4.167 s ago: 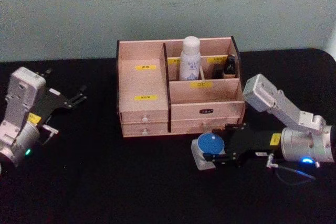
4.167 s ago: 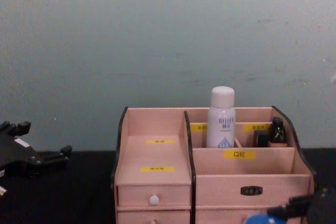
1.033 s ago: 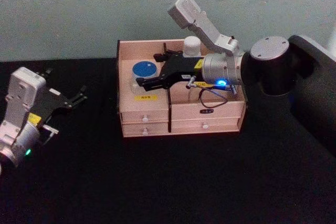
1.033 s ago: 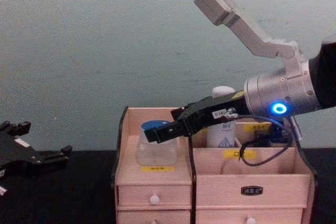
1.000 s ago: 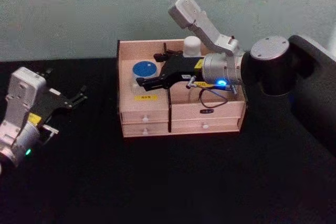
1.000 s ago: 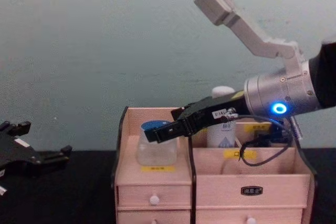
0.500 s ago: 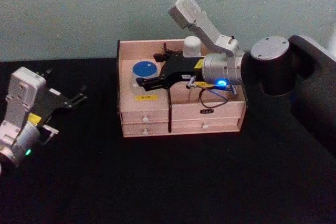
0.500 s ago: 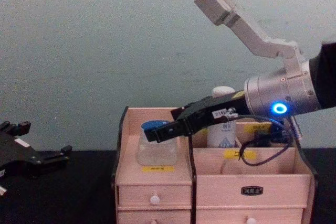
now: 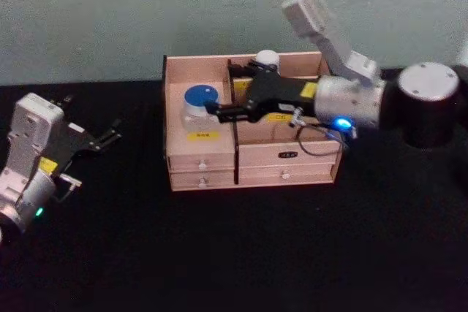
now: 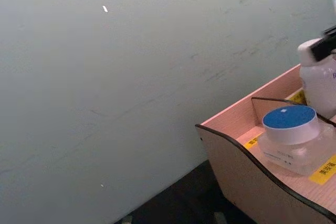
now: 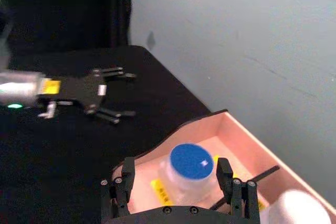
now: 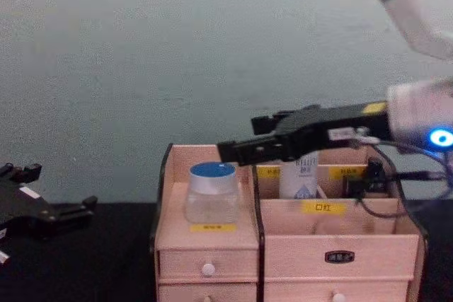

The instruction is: Pick up the facial cleanser and watermelon frost from the table and place them into the tiered storage box.

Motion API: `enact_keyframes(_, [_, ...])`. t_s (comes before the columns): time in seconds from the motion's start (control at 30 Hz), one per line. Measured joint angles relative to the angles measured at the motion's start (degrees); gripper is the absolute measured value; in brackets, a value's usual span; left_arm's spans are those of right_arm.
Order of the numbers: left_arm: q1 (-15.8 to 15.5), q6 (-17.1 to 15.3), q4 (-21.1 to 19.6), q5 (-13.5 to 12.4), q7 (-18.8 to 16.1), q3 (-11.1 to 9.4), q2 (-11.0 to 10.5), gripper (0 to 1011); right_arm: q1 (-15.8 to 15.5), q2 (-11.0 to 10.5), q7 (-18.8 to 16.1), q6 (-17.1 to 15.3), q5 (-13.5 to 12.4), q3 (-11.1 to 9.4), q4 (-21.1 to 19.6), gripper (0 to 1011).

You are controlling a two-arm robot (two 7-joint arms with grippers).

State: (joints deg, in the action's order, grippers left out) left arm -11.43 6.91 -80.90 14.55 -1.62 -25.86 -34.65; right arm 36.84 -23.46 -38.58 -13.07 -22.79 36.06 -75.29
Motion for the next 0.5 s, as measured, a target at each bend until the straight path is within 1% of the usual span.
enact_keyframes(0.03, [0.0,0.0,0.0,0.0,0.0,0.0,0.0,1001,0.0,0.0,0.0,0.0,0.0,0.0,0.0,1000])
enact_keyframes(0.1, [0.0,0.0,0.0,0.0,0.0,0.0,0.0,1001,-3.1,-2.9,-0.7,2.0,-1.5,-1.0,-3.6,1000])
enact_keyframes(0.13, [0.0,0.0,0.0,0.0,0.0,0.0,0.0,1001,-3.1,-2.9,-0.7,2.0,-1.5,-1.0,-3.6,1000])
enact_keyframes(0.2, [0.0,0.0,0.0,0.0,0.0,0.0,0.0,1001,-6.7,-5.8,-0.6,4.2,-3.0,-2.4,-6.9,1000])
enact_keyframes(0.3, [0.0,0.0,0.0,0.0,0.0,0.0,0.0,1001,-9.7,-7.8,0.2,6.0,-3.9,-3.5,-9.1,1000])
enact_keyframes(0.33, [0.0,0.0,0.0,0.0,0.0,0.0,0.0,1001,-11.8,-9.0,1.1,7.2,-4.2,-4.4,-10.4,1000])
enact_keyframes(0.37, [0.0,0.0,0.0,0.0,0.0,0.0,0.0,1001,-12.9,-9.6,1.8,7.8,-4.4,-4.9,-11.1,1000])
enact_keyframes(0.4, [0.0,0.0,0.0,0.0,0.0,0.0,0.0,1001,-15.2,-10.5,3.2,8.7,-4.6,-5.8,-12.4,1000])
enact_keyframes(0.43, [0.0,0.0,0.0,0.0,0.0,0.0,0.0,1001,-15.2,-10.5,3.2,8.7,-4.6,-5.8,-12.4,1000])
enact_keyframes(0.47, [0.0,0.0,0.0,0.0,0.0,0.0,0.0,1001,-17.7,-11.4,4.8,9.5,-4.8,-7.0,-13.6,1000])
enact_keyframes(0.5, [0.0,0.0,0.0,0.0,0.0,0.0,0.0,1001,-18.8,-11.7,5.6,9.8,-4.9,-7.6,-14.1,1000])
